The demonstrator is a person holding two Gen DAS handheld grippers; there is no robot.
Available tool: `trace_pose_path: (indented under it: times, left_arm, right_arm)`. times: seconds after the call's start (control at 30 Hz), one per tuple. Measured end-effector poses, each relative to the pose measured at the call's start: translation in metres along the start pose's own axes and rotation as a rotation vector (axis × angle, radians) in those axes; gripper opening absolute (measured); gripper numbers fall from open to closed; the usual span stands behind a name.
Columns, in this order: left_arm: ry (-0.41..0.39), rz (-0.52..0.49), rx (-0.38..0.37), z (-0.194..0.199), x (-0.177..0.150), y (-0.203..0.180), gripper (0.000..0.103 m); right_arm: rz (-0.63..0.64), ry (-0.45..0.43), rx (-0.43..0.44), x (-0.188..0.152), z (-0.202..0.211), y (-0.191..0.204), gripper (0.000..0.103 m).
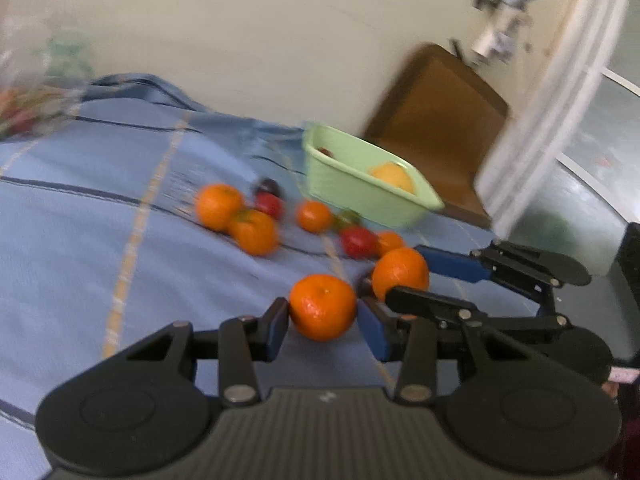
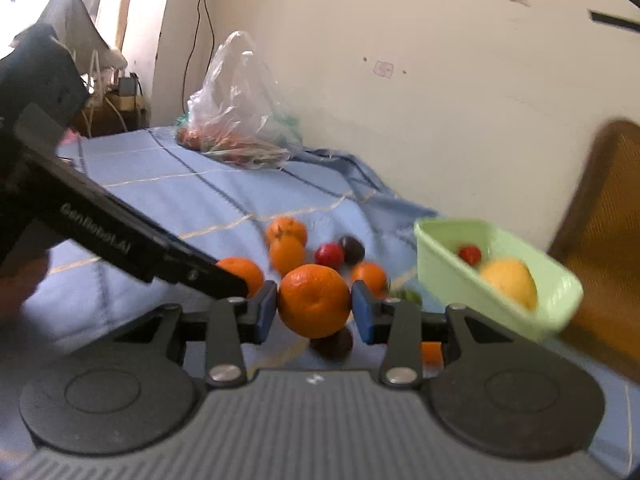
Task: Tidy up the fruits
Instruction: 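Grasp a mandarin with the left tool while the right tool grasps another mandarin, then carry both mandarins into the green basket and open both tools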
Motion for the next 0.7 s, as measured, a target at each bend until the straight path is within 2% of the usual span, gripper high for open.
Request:
trace_pose_path:
  times: [0.23,0.4,0.47,0.53,0.57,0.67,0.7]
  left_arm:
    - [0.095,-0.100,-0.086,-0.027,-0.027,-0.054,0.039]
    - [0.067,-0.200,-0.031,-0.032,-0.039,-0.070,0.048]
    - [0.058,-0.206,-0.011,-0.029,-0.040,-0.069,0.055]
    - [0.039,-0.203,0.018,-0.025,-0.040,-0.067,0.076]
    - [0.028,-0.203,0.030,-0.023,-0.039,-0.067,0.077]
    - [0.030,-0.200,0.027,-0.023,-0.039,-0.066,0.068]
    - [0.035,-0.196,0.026,-0.024,-0.039,-0.066,0.060]
  right_arm:
    - [-0.154,0.098,-0.105,-0.054,0.045,-0.022,0.043]
    - [-0.223,0.069,-0.118,-0.064,0.059,-0.022,0.045]
    - [-0.229,0.072,-0.111,-0.067,0.057,-0.021,0.046]
    - [-0.230,0.097,-0.097,-0.071,0.052,-0.018,0.048]
    - [-0.226,0.103,-0.095,-0.071,0.051,-0.017,0.049]
    - [-0.236,0.112,-0.087,-0.073,0.051,-0.017,0.049]
    - [-0.241,0.118,-0.082,-0.074,0.050,-0.017,0.048]
Point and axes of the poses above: each gripper's, at about its wrist camera, not at the fingertips, and z roughly against the way its jaws point, y to its left, x to its top, the point moved 10 cm from there along -z, roughly the way its jaws point, and after that the axes turned 8 degrees about z, right-handed, at the moved point
